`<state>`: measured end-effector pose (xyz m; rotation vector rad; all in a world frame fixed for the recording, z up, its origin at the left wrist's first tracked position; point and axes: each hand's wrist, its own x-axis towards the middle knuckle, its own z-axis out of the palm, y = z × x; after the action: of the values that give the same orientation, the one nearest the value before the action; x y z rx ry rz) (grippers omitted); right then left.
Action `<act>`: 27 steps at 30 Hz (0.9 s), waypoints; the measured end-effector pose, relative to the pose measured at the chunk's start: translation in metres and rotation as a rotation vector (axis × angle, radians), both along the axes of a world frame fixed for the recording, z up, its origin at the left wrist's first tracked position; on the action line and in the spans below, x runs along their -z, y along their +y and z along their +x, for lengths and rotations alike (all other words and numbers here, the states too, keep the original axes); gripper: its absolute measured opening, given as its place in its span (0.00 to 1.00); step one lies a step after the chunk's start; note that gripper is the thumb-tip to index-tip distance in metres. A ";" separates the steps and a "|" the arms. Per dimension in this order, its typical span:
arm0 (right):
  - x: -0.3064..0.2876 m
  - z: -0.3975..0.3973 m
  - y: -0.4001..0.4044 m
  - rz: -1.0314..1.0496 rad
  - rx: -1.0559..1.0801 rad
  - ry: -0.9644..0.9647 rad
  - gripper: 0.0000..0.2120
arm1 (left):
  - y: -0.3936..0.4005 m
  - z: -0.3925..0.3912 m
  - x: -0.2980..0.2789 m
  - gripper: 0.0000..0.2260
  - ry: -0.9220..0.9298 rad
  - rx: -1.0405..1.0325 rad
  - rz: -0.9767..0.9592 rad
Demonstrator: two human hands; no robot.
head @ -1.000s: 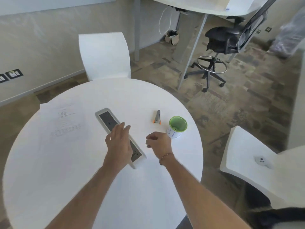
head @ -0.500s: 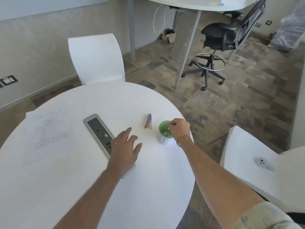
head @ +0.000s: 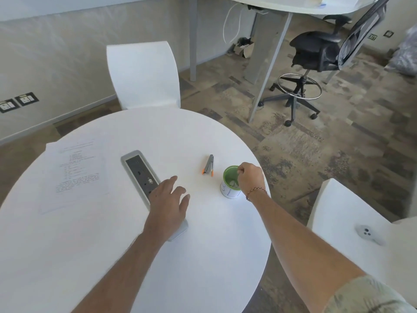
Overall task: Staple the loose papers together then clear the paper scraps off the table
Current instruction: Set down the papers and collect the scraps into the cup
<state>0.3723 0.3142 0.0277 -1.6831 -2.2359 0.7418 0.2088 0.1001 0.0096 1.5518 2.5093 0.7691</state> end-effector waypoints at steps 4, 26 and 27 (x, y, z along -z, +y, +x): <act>0.000 -0.001 -0.004 0.013 -0.016 -0.018 0.10 | -0.005 -0.002 0.003 0.20 0.020 -0.001 0.028; 0.042 -0.075 -0.155 0.265 -0.355 0.154 0.12 | -0.102 -0.051 0.014 0.14 -0.100 -0.148 -0.149; 0.049 -0.080 -0.171 0.250 -0.400 0.151 0.13 | -0.109 -0.053 0.014 0.15 -0.104 -0.159 -0.158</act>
<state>0.2919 0.1428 -0.0214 -1.0455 -2.4617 0.6127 0.1554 -0.0092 -0.0048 1.2437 2.5696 0.6327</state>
